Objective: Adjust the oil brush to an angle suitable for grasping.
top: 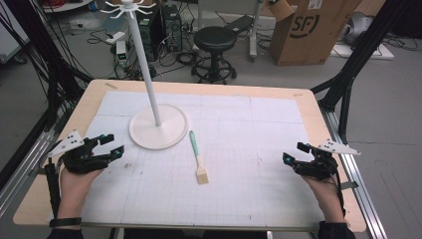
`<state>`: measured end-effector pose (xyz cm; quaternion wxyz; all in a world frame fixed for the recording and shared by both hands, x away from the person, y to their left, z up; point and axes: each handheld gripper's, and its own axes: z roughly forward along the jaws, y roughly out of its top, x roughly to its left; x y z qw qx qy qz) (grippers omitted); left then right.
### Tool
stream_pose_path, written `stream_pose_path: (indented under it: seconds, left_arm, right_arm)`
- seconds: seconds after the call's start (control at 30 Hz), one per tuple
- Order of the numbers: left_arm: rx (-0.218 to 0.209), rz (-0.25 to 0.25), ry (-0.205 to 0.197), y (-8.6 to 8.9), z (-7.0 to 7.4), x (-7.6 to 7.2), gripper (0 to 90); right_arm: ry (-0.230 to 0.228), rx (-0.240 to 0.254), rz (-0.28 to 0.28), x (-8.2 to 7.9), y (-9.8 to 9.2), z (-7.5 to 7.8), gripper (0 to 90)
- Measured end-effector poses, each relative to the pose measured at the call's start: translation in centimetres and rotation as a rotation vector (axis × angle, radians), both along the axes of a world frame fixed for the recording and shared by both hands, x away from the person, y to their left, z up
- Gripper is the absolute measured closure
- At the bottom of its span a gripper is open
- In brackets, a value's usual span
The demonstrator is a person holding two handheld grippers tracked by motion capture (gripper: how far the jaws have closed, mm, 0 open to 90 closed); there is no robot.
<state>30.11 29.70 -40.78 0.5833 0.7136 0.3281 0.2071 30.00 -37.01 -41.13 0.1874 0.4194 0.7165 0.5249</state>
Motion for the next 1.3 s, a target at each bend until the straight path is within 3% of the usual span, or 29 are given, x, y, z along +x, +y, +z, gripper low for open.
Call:
stream_pose_path:
  seconds: [0.37,0.57,0.7,0.93,1.2,1.3]
  left_arm:
    - [0.057,-0.029,0.002,-3.4,0.6,1.3,61.5]
    - [0.093,-0.081,0.002,-5.6,0.7,2.2,73.6]
    - [0.105,-0.11,0.026,-6.9,0.6,3.0,80.1]
    - [0.106,-0.155,0.035,-9.3,0.1,4.3,87.8]
    - [0.115,-0.174,0.076,-10.9,-0.5,5.6,89.7]
    - [0.118,-0.183,0.074,-11.8,-0.5,6.1,89.8]
  right_arm:
    - [0.004,-0.001,0.002,0.1,0.1,-0.1,16.6]
    - [0.004,0.0,0.005,0.1,0.1,-0.1,16.6]
    - [0.004,0.001,0.007,0.1,0.1,-0.1,16.6]
    - [0.007,-0.001,0.014,0.2,0.1,-0.2,16.6]
    - [0.011,0.001,0.019,0.2,0.2,-0.2,16.6]
    - [0.01,0.0,0.02,0.3,0.2,-0.2,16.6]
